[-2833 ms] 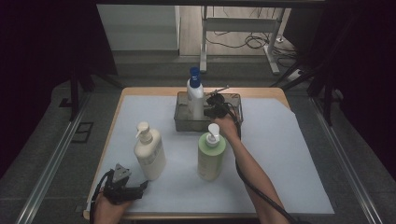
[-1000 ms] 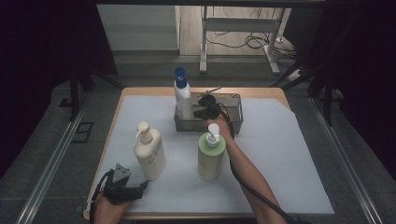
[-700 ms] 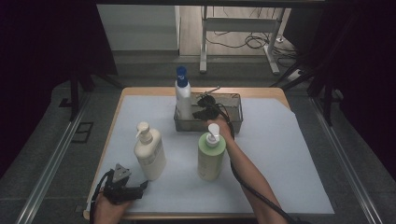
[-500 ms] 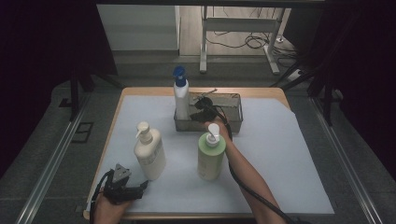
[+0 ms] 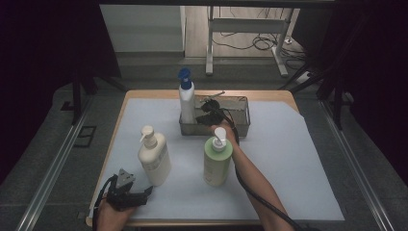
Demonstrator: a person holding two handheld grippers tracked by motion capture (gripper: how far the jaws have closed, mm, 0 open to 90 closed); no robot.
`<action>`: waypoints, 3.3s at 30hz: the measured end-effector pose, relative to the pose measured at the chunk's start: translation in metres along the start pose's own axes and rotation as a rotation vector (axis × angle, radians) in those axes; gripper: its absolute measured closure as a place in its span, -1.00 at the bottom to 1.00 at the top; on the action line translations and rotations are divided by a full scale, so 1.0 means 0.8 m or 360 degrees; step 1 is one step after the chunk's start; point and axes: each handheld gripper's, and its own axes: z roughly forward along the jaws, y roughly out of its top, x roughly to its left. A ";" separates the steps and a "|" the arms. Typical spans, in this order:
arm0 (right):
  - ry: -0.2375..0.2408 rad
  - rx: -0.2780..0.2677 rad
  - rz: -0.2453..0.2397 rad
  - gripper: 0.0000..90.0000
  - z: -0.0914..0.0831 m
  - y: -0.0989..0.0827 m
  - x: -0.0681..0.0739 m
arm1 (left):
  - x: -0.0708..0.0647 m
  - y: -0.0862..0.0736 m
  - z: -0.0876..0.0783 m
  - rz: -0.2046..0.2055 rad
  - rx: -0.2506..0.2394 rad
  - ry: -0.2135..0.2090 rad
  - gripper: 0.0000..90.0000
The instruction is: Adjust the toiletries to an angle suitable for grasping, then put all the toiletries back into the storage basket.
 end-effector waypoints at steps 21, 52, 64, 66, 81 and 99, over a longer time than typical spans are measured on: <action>-0.0086 -0.0120 -0.0089 0.00 -0.055 -0.015 -0.011 | 0.000 -0.001 0.000 0.0001 -0.0005 0.0002 -0.73; -0.0029 -0.0175 -0.0197 -0.42 -0.140 -0.066 -0.015 | 0.000 -0.001 0.000 0.0000 -0.0006 0.0007 -0.73; -0.0044 -0.0139 -0.0230 -0.51 -0.163 -0.098 -0.015 | 0.000 -0.001 0.000 0.0000 -0.0006 0.0008 -0.73; -0.0049 -0.0134 -0.0235 -0.52 -0.166 -0.104 -0.016 | 0.000 -0.001 0.000 0.0000 -0.0006 0.0008 -0.73; -0.0042 -0.0116 -0.0298 -0.70 -0.201 -0.149 -0.006 | -0.001 -0.001 0.000 -0.0001 -0.0006 0.0009 -0.73; 0.0108 -0.0109 -0.0392 -0.90 -0.225 -0.195 0.038 | -0.001 -0.001 0.000 -0.0002 -0.0007 0.0011 -0.73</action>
